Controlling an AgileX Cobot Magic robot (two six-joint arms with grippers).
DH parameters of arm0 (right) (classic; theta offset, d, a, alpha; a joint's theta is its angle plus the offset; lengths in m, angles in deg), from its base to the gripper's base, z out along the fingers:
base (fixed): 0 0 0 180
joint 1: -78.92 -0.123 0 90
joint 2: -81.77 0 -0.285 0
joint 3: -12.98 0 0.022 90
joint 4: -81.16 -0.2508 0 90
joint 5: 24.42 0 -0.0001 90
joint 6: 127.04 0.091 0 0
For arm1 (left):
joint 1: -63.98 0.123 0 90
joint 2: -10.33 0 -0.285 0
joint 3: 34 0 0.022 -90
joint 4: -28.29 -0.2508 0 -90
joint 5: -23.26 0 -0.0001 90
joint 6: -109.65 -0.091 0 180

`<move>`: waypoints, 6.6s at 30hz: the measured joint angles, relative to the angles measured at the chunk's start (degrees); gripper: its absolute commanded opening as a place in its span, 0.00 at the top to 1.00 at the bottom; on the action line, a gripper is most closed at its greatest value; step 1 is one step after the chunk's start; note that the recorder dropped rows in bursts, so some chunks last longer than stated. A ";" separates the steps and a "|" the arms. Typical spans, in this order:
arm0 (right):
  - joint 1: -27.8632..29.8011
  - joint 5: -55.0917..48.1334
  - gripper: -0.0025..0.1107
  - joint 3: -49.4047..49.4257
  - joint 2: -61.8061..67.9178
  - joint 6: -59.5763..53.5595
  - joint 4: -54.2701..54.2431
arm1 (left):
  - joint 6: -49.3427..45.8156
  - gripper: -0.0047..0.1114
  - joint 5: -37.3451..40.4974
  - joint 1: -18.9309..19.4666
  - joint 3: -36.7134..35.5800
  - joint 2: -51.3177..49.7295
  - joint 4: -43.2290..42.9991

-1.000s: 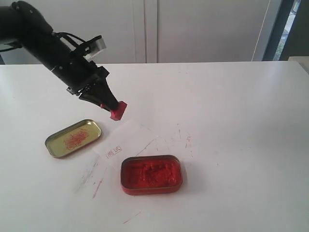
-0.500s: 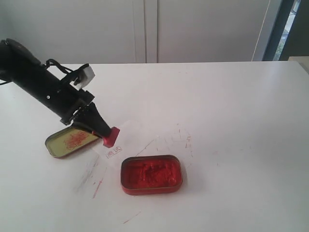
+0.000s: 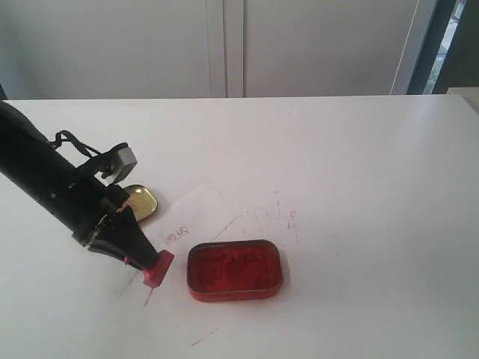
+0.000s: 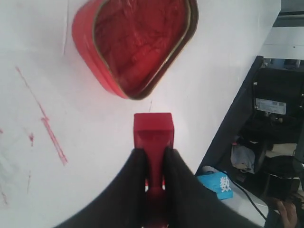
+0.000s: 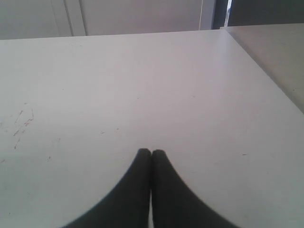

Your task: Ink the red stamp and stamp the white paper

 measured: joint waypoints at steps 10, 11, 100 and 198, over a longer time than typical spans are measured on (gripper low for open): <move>0.00 0.00 0.98 0.00 0.00 0.00 0.00 | -0.09 0.96 -5.42 0.00 -6.99 0.23 0.46; 0.00 0.00 0.98 0.00 0.00 0.00 0.00 | -0.09 0.96 -5.55 0.00 -7.10 0.23 0.50; 0.00 0.00 0.98 0.00 0.00 0.00 0.00 | 21.90 0.96 -32.18 6.21 -15.47 30.58 -26.91; 0.00 0.00 0.98 0.00 0.00 0.11 0.00 | 15.90 0.96 -55.55 6.21 -58.99 99.46 -26.46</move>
